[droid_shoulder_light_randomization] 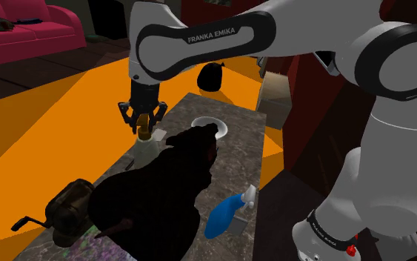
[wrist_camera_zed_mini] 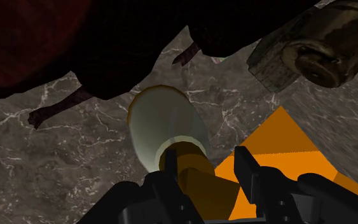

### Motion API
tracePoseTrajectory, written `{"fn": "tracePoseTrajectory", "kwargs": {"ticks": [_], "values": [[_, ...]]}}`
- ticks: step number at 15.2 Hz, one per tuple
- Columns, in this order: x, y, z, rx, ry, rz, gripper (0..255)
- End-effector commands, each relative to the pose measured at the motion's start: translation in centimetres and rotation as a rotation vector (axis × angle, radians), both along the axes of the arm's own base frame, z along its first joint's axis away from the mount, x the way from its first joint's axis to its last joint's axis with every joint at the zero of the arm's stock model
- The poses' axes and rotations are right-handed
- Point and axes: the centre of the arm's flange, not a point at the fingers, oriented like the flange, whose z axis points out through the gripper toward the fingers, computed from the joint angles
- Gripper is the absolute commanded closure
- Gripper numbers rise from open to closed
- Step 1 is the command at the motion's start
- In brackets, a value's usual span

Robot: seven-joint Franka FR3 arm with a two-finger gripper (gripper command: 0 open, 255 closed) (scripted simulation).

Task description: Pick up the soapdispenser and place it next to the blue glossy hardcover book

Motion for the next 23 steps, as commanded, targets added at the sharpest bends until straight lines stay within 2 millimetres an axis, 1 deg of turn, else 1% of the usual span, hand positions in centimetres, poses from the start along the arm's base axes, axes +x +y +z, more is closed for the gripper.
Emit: {"fn": "tracePoseTrajectory", "kwargs": {"ticks": [1, 7, 8, 13, 16, 17, 23], "values": [[0.0, 0.0, -0.3, 0.001, -0.001, 0.000, 255], [0.0, 0.0, -0.3, 0.001, -0.001, 0.000, 255], [0.0, 0.0, -0.3, 0.001, -0.001, 0.000, 0], [0.0, 0.0, -0.3, 0.001, -0.001, 0.000, 0], [-0.1, -0.5, 3.7, 0.001, -0.001, 0.000, 0], [-0.1, -0.6, 4.7, 0.001, -0.001, 0.000, 0], [-0.1, -0.6, 4.7, 0.001, -0.001, 0.000, 0]]}}
